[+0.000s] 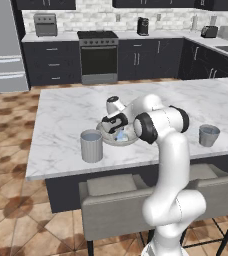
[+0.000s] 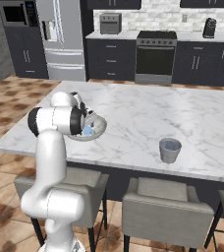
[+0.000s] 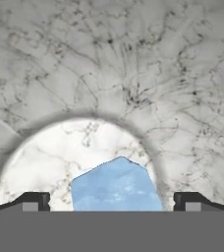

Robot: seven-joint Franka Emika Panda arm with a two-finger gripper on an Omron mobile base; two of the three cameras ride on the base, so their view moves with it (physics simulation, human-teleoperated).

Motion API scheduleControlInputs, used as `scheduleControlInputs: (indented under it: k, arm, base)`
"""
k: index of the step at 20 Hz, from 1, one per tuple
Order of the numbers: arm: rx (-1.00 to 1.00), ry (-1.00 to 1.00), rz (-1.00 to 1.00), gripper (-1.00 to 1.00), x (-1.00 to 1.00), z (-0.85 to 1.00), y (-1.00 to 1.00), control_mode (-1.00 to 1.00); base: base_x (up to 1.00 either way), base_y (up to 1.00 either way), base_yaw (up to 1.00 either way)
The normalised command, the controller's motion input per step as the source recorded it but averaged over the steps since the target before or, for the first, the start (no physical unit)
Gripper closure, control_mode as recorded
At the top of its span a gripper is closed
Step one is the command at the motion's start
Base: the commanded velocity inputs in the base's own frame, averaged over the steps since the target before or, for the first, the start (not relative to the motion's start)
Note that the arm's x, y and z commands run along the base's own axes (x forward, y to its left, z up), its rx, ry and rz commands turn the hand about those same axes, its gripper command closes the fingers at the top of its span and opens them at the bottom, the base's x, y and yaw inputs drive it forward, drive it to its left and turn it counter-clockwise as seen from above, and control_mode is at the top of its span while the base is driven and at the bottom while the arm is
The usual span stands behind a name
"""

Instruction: There are four ice cubes in the ice bowl. Place two ice cubes in each glass of water.

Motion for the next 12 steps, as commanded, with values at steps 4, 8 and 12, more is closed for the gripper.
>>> scheduleControlInputs:
  k: [4,8,12]
  arm:
    - [0.0,0.0,0.0,-1.0,0.0,-0.18,-0.01,-1.0]
    - [0.0,0.0,0.0,-1.0,0.0,-0.16,0.0,-1.0]
    - [0.0,0.0,0.0,-1.0,0.0,-0.14,-0.04,-1.0]
  base:
    - [0.0,0.0,0.0]
    - [0.0,0.0,0.0]
    - [0.0,0.0,0.0]
